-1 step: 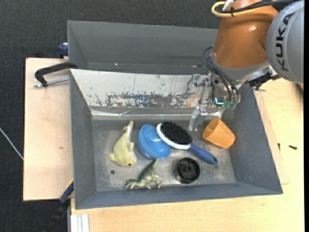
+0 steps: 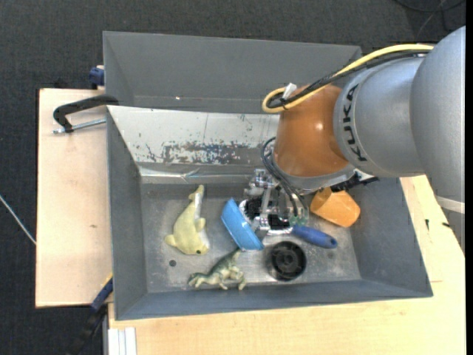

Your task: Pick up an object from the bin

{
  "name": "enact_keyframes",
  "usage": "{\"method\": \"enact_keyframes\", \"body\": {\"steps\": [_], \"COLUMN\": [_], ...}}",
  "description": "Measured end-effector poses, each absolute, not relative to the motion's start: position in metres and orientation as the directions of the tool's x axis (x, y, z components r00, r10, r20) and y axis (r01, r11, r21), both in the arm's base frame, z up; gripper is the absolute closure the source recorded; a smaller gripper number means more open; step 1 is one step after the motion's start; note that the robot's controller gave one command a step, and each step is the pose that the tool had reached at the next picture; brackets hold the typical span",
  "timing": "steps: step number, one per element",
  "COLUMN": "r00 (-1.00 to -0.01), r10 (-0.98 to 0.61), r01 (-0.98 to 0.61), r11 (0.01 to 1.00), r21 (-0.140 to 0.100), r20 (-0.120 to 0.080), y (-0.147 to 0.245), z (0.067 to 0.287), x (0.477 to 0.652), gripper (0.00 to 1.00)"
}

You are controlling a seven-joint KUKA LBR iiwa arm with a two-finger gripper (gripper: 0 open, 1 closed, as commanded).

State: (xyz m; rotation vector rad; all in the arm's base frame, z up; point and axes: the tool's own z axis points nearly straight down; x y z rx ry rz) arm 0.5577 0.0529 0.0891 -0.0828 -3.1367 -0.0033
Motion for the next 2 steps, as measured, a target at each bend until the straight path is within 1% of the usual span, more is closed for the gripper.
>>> {"method": "enact_keyframes", "body": {"steps": [1, 2], "r00": [-0.999, -0.966], "r10": [0.054, 0.258], "r01": [0.054, 0.258], "r11": [0.999, 0.966], "r21": [0.002, 0.001], "r20": [-0.003, -0.001], "y": [0.052, 0.060], "z": [0.093, 0.095], "x": [0.560, 0.548], "gripper": [1.00, 1.00]}}
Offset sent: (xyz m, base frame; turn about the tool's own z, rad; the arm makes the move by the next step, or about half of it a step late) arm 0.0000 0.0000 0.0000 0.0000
